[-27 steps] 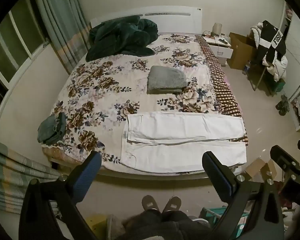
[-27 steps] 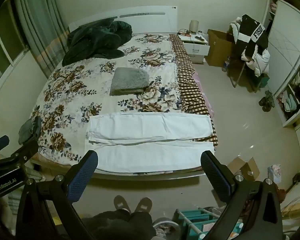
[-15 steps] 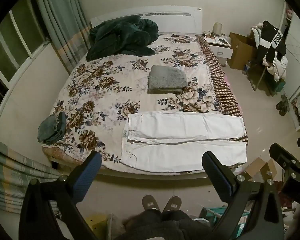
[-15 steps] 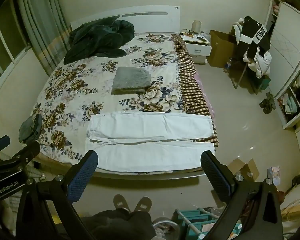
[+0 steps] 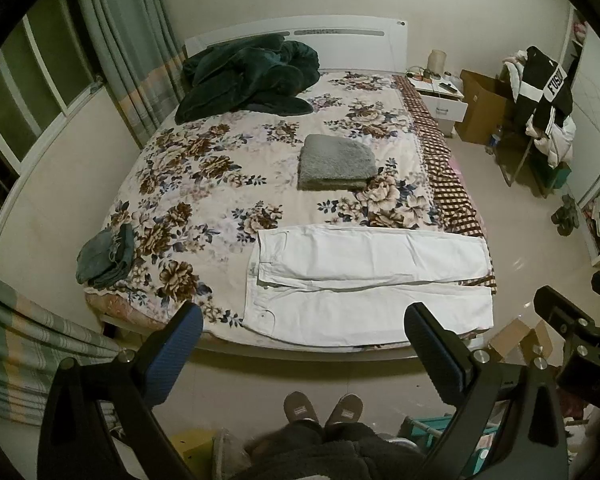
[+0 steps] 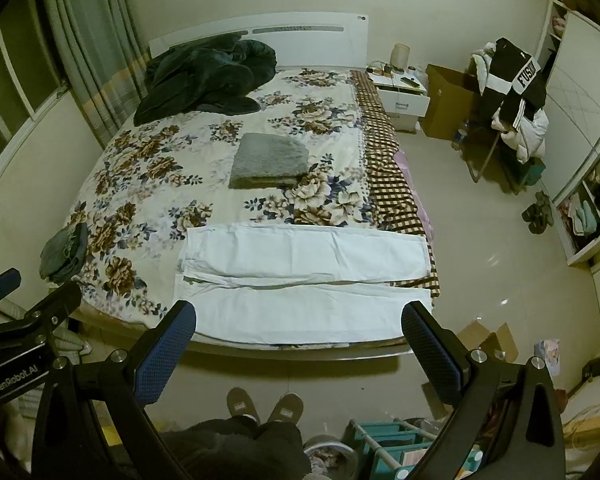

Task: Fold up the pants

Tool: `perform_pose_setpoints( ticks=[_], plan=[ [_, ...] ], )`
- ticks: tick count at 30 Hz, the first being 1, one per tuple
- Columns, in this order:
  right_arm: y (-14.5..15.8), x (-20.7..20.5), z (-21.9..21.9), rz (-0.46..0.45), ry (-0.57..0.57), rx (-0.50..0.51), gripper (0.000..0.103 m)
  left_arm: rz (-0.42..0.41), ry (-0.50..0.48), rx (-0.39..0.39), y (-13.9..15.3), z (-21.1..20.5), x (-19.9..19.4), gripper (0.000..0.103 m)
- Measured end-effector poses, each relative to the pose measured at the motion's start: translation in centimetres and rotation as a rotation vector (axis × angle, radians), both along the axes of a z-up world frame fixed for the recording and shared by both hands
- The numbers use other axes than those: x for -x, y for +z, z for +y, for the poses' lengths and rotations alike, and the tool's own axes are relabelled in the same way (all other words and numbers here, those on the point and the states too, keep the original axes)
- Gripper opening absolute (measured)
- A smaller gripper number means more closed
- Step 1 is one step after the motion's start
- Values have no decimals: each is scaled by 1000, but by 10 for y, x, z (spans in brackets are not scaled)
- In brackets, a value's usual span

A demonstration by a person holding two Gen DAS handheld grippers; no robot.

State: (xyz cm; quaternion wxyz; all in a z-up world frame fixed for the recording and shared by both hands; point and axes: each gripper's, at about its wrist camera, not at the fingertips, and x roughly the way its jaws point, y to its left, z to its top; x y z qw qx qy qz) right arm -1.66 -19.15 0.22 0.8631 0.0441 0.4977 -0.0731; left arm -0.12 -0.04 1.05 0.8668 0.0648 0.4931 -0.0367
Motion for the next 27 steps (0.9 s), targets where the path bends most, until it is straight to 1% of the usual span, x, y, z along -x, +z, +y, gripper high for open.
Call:
perform_pose_setpoints(
  ticks=[5,27],
  plan=[
    [0,2,9,-1,12,7,103,-7,-4,3,6,3,3,103],
    [5,0,14,-3,16,9,103,-20,8,13,8,7,3,103]
  ],
)
